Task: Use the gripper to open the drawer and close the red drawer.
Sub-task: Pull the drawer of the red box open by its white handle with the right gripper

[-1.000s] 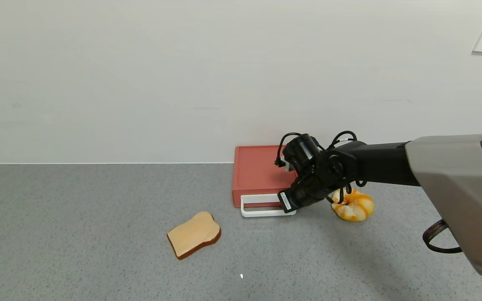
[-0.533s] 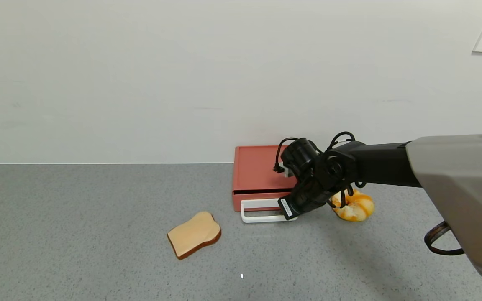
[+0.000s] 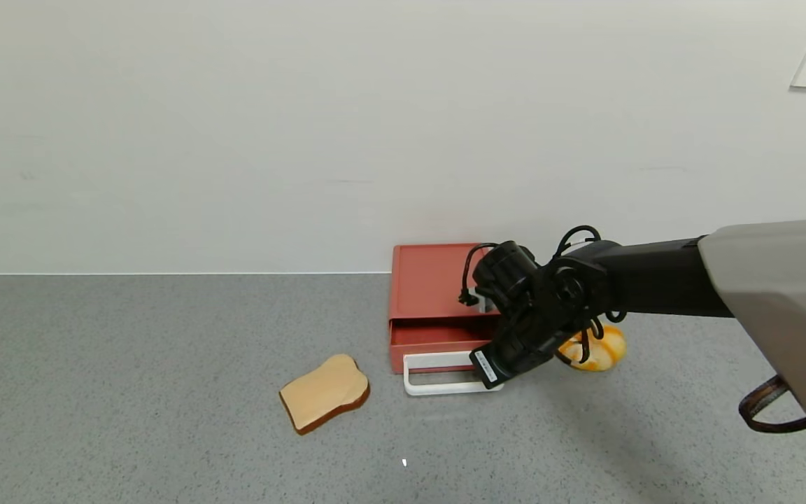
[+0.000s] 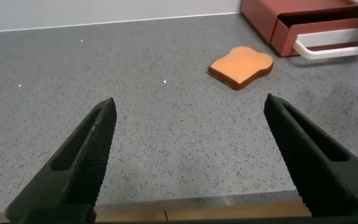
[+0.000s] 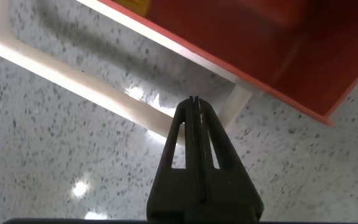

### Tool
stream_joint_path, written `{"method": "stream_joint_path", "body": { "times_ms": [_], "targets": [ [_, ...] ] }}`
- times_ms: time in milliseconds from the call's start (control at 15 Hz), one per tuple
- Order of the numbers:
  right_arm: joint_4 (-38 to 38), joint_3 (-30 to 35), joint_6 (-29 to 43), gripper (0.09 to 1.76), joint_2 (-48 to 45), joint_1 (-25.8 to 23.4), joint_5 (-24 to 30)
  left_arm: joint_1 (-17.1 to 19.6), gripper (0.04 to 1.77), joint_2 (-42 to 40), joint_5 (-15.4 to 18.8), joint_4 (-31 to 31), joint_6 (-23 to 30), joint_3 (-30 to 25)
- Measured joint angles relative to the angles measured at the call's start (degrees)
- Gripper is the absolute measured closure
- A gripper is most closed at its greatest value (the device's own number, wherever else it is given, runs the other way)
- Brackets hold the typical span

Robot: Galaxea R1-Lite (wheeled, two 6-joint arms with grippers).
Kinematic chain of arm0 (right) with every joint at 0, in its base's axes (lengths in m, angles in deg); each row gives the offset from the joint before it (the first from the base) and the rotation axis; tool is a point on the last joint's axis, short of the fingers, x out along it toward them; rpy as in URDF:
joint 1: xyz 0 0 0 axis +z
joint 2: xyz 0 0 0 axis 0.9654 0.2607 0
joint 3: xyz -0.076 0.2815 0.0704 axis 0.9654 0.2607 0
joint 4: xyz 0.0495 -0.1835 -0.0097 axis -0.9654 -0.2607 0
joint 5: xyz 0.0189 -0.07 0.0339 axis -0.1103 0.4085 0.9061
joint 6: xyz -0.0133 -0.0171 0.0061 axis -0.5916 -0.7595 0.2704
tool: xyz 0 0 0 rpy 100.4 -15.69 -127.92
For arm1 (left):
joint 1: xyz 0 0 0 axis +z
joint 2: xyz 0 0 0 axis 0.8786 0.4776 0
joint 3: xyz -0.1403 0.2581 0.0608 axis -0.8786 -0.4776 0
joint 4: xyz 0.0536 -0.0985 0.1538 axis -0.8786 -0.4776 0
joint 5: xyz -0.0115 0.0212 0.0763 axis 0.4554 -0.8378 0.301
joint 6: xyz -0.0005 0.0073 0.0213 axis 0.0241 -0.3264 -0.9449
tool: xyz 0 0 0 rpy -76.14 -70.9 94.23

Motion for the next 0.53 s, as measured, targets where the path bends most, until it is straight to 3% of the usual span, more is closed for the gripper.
{"method": "stream_joint_path", "body": {
  "times_ms": [533],
  "targets": [
    [0.69, 9.73, -0.02, 1.73, -5.99, 1.27, 0.39, 0.00, 0.09, 0.00, -0.02, 0.00, -0.09, 0.00]
  ]
}}
